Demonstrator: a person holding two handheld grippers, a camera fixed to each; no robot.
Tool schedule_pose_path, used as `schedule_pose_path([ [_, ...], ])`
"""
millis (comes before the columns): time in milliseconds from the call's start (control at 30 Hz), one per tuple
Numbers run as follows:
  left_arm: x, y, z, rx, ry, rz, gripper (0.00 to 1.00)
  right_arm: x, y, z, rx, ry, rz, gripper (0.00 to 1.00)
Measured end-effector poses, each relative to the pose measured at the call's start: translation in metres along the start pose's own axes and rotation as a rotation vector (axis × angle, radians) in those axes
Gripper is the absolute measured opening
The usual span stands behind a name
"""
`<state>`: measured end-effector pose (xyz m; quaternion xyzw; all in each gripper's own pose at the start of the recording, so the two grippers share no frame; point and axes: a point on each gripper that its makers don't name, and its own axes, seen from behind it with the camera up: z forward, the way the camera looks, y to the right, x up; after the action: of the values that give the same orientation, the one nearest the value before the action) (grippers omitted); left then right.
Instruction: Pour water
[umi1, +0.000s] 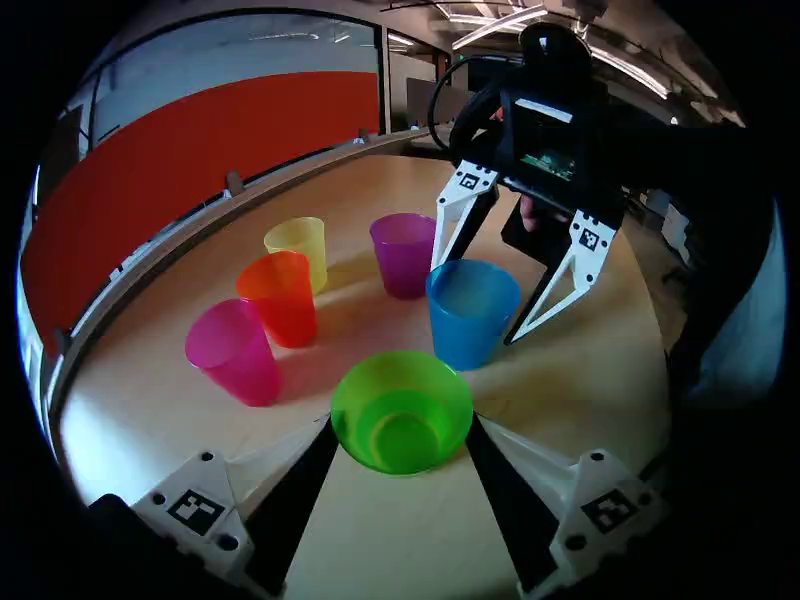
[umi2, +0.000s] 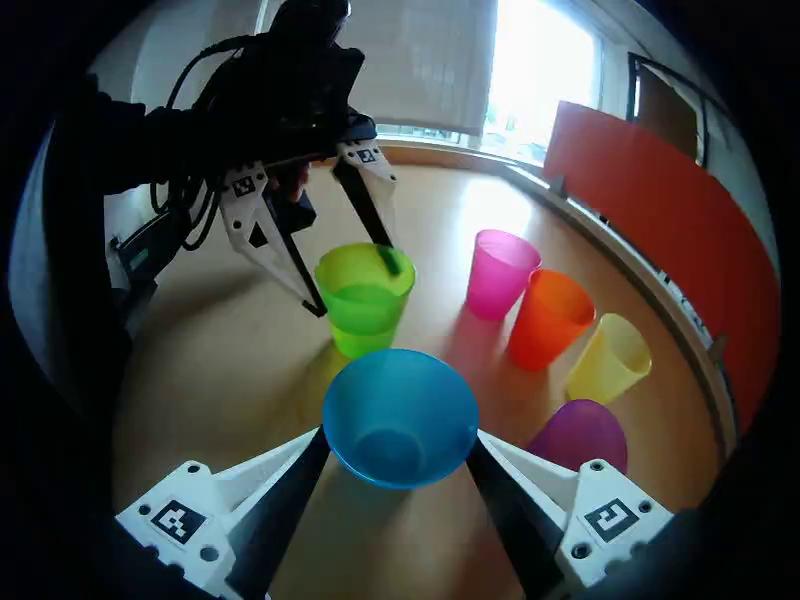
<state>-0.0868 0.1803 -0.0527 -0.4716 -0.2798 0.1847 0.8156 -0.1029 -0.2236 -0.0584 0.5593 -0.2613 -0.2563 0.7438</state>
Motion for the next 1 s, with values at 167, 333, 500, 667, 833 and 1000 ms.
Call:
schedule_pose_path([
  [167, 0.0, 0.0, 0.0, -0.002, -0.003, -0.004, 0.9, -0.001, 0.0, -0.001, -0.003, 0.001, -0.001, 0.99],
  [333, -0.003, 0.0, -0.001, 0.002, -0.013, 0.005, 0.9, -0.002, -0.001, -0.005, -0.008, 0.002, 0.0, 0.99],
  [500, -0.008, -0.002, -0.001, 0.008, -0.027, 0.002, 0.9, -0.005, 0.0, -0.01, -0.017, -0.002, 0.003, 0.99],
  [667, -0.014, -0.005, -0.004, 0.015, -0.039, -0.01, 0.9, -0.01, -0.001, -0.017, -0.028, -0.006, 0.008, 0.99],
  [833, -0.022, -0.008, -0.008, 0.029, -0.057, -0.01, 0.9, -0.018, -0.002, -0.024, -0.036, -0.013, 0.021, 0.99],
  [1000, -0.028, -0.009, -0.016, 0.048, -0.074, 0.002, 0.9, -0.026, -0.002, -0.032, -0.046, -0.02, 0.032, 0.99],
])
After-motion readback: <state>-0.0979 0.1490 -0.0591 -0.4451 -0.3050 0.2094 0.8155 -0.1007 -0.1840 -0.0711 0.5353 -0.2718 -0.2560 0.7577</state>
